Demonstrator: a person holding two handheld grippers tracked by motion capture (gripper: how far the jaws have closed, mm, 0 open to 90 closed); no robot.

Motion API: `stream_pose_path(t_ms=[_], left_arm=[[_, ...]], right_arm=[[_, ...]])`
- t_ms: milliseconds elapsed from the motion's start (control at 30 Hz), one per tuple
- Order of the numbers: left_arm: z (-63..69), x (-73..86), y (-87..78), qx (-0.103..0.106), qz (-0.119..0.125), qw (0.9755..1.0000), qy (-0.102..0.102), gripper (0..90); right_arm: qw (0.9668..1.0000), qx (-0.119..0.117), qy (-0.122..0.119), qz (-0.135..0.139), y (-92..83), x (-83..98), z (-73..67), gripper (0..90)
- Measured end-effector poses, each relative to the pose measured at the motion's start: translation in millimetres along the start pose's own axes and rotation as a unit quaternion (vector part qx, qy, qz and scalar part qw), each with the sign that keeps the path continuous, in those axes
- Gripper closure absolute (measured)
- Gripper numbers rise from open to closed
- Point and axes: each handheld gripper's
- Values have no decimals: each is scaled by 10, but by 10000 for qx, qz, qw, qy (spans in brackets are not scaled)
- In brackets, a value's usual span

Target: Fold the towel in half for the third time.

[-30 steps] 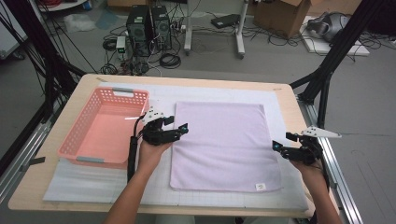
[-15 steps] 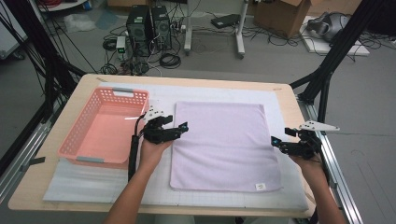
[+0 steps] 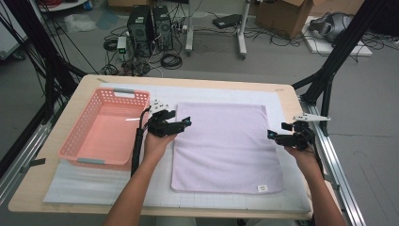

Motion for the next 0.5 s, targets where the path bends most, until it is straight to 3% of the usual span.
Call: stream_pose_path(t_ms=[267,400,500], left_arm=[[-302,-46,243,-357,-328,9984,-289,276],[-401,-93,348,-544,-490,9970,-245,279],[-505,-69,430,-786,-775,9930,-409,281]], right_arm=[[9992,166,159,-333,388,-124,85,198],[9980,283,282,-488,548,-137,150,275],[9969,374,382,-577,639,-136,207,318]])
Point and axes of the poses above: each handheld gripper's, and its own axes: y roughly forward along the jaws, x roughly out of its underside, z roughly to its right, and after that the axes turned 13 degrees about x, right-handed
